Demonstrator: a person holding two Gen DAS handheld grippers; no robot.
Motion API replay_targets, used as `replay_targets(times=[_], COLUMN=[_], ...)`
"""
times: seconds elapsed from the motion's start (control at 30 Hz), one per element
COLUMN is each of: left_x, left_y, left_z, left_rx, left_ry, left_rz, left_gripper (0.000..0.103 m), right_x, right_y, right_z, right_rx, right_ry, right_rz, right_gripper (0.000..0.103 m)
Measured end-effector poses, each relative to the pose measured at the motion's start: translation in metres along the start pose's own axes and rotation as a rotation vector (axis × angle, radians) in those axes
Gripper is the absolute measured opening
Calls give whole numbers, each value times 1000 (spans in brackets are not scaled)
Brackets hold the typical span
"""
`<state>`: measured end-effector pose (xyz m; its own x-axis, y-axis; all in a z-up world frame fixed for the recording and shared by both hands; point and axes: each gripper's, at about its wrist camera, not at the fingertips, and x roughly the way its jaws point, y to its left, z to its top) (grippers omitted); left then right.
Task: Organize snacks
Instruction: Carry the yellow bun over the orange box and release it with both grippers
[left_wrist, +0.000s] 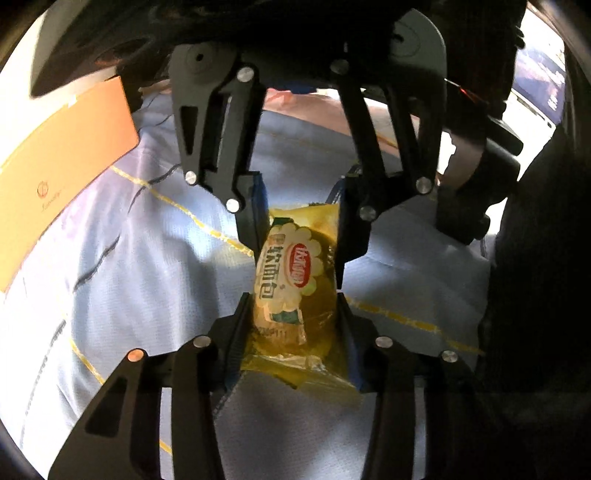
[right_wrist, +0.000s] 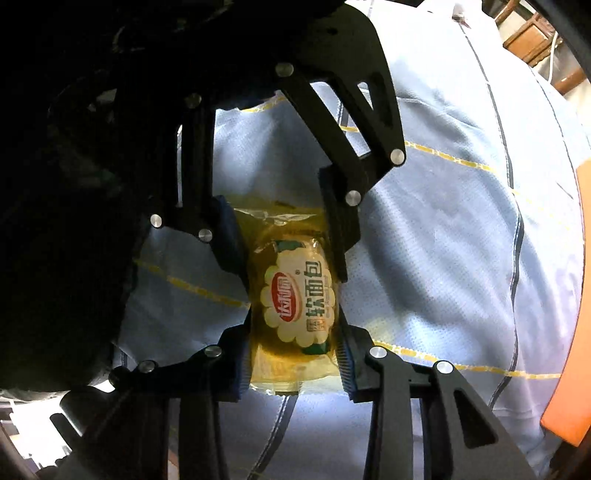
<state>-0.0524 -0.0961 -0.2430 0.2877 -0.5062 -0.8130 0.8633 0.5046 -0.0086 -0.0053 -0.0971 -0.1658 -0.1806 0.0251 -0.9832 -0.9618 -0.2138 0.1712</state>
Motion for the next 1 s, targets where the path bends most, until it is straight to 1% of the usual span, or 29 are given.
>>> replay_targets(times=[0.1,0.13,0.27,0.4,0.47,0.5,0.53,0.6,0.7,0.73,0.83,0.9,0.93,1.0], left_x=[-10,-14,-37,-63,-76,-86,-91,-101,-114,-111,-113,-111,-110,-108], left_y=[6,7,19,45,56,58,65,86,123,133,167,189,202,219], left_z=[6,7,14,22,26,29,33,43,67,83,113,132,143,162], left_rx=[39,53,133,193,248,280,308,360,415,427,467,517,564,602], left_ry=[4,7,32,57,59,61,64,70,70,70,69,65,58,50], left_rz=[7,16,64,88,86,78,68,50,34,36,46,64,82,102], left_gripper=[42,42,42,42,42,42,42,42,42,41,41,41,40,40], right_x=[-13,-18,-40,-68,-85,-90,-100,-116,-150,-158,-185,-201,-209,-221], right_y=[-8,-6,-20,-41,-56,-56,-48,-63,-92,-101,-133,-153,-164,-185], right_z=[6,7,17,28,32,35,42,44,44,42,30,20,16,12], right_rx=[-14,-15,-25,-3,12,21,33,65,98,106,135,138,138,142], right_ry=[-10,-16,-44,-83,-99,-104,-112,-125,-144,-149,-160,-152,-147,-139], right_rz=[-24,-34,-90,-145,-173,-179,-187,-198,-237,-253,-294,-336,-361,-394], right_gripper=[37,37,37,37,37,37,37,37,37,37,37,37,37,37])
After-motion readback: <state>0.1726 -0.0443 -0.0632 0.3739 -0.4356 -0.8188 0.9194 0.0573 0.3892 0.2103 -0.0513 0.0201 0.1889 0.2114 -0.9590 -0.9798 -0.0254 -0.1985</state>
